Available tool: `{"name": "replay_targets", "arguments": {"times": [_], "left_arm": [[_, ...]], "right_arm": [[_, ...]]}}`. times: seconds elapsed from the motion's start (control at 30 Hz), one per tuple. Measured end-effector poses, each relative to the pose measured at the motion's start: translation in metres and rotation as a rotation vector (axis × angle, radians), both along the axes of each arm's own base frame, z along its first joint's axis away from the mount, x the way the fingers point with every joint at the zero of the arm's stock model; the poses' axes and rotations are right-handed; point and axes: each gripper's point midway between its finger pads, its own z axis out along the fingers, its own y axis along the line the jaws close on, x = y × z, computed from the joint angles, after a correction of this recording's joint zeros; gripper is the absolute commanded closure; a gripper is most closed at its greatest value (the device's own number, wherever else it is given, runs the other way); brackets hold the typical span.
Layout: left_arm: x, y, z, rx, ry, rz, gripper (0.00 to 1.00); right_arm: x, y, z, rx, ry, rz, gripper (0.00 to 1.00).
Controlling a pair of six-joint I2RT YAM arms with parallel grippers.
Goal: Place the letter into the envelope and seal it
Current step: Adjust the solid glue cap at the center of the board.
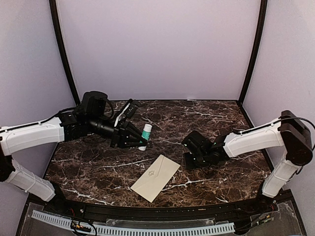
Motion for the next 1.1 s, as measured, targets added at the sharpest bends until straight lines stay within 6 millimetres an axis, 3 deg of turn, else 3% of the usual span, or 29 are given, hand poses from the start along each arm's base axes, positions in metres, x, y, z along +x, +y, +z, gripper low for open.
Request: {"name": "replay_targets", "arguments": {"times": [0.2, 0.47, 0.7, 0.97, 1.1], "left_arm": [[0.000, 0.000, -0.001, 0.001, 0.008, -0.002, 1.00], [-0.001, -0.001, -0.002, 0.003, 0.021, -0.011, 1.00], [-0.001, -0.002, -0.004, 0.007, 0.028, -0.012, 1.00], [-0.001, -0.002, -0.004, 0.004, 0.027, -0.013, 1.00], [-0.001, -0.002, -0.004, 0.004, 0.026, -0.013, 1.00]], "right_arm": [[-0.003, -0.001, 0.003, 0.003, 0.010, 0.003, 0.48], [-0.006, -0.010, 0.007, -0.019, 0.013, -0.011, 0.61], [-0.007, -0.008, 0.006, -0.015, 0.024, -0.002, 0.58], [-0.010, -0.011, -0.002, -0.040, 0.044, 0.005, 0.71], [-0.010, -0.011, -0.002, -0.041, 0.044, 0.007, 0.73]]}}
